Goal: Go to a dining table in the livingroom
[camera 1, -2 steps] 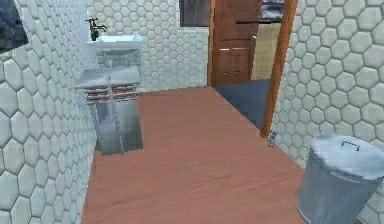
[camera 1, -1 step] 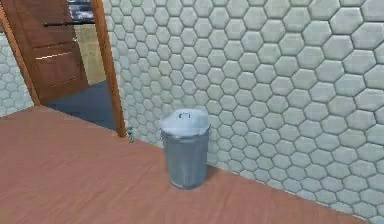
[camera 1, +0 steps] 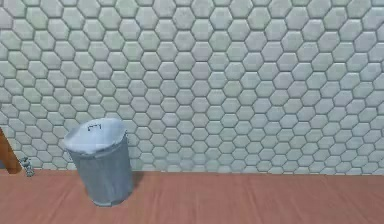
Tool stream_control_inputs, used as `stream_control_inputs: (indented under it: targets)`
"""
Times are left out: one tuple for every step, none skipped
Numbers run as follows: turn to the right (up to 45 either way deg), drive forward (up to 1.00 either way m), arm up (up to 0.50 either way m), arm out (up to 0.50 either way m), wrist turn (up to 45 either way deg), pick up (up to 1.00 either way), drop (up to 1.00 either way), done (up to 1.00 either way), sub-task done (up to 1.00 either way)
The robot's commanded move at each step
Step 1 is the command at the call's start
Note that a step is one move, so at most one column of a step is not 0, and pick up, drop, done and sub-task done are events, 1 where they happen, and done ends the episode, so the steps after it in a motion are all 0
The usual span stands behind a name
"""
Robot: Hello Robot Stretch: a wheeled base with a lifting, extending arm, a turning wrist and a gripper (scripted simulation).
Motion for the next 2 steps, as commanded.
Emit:
stream_control_inputs:
  targets:
    - [0.0,0.1,0.0,0.0,0.0,0.0,0.0,0.0,0.0]
    - [-45.0,0.0,0.0,0.0,0.0,0.0,0.0,0.0,0.0]
